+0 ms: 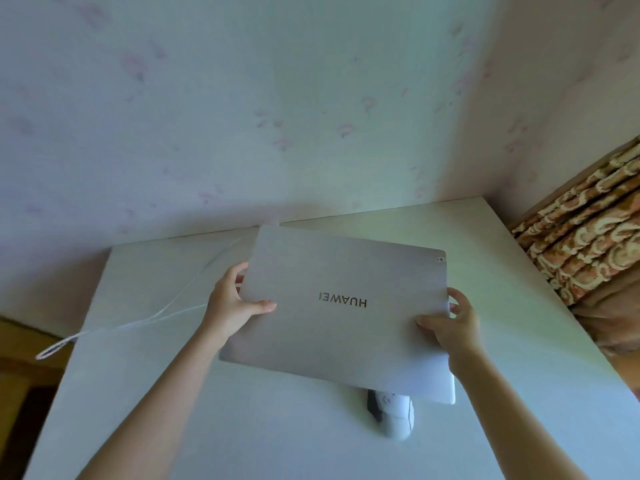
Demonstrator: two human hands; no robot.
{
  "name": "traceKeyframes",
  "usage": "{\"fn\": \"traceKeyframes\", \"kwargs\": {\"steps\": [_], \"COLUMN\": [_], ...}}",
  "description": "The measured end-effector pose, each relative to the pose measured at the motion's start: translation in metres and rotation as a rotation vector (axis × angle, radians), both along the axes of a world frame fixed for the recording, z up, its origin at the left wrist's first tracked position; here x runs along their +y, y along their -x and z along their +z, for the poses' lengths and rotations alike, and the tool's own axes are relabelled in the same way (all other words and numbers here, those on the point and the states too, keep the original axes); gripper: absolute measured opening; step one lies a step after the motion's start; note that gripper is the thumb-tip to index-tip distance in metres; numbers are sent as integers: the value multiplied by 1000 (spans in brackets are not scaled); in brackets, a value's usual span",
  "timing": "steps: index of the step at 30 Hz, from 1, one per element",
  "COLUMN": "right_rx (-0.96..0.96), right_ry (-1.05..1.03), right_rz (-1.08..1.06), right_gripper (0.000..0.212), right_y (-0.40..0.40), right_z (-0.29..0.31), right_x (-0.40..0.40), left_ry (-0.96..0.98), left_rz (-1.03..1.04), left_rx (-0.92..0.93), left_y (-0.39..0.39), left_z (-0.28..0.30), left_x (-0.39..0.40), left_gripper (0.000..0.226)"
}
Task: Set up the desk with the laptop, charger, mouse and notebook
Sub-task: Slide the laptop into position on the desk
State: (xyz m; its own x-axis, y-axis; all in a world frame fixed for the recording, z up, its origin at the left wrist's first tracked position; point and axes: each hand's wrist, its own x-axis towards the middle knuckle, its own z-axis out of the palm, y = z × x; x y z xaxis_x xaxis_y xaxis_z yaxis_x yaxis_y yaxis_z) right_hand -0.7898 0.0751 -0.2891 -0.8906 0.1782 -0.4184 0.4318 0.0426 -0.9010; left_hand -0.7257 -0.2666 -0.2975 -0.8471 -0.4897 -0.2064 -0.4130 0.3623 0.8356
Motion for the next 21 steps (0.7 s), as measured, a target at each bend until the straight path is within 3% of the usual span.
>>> {"fn": "traceKeyframes", "kwargs": {"steps": [4, 11, 21], "right_rx": [-15, -34, -61], "right_ry": [-3, -42, -179], "right_rz": [155, 364, 417], "right_gripper": [67, 61, 63], "right_y": [-48, -130, -204], "right_z": [0, -2, -46], "right_x": [-38, -94, -167], "left_ry": [27, 14, -30], "left_rz": [123, 276, 268], "left_rx": [-36, -116, -185], "left_y": [-90, -228, -312], "left_z": [8, 9, -31], "left_x": [-29, -67, -137], "left_gripper": [105, 95, 90]}}
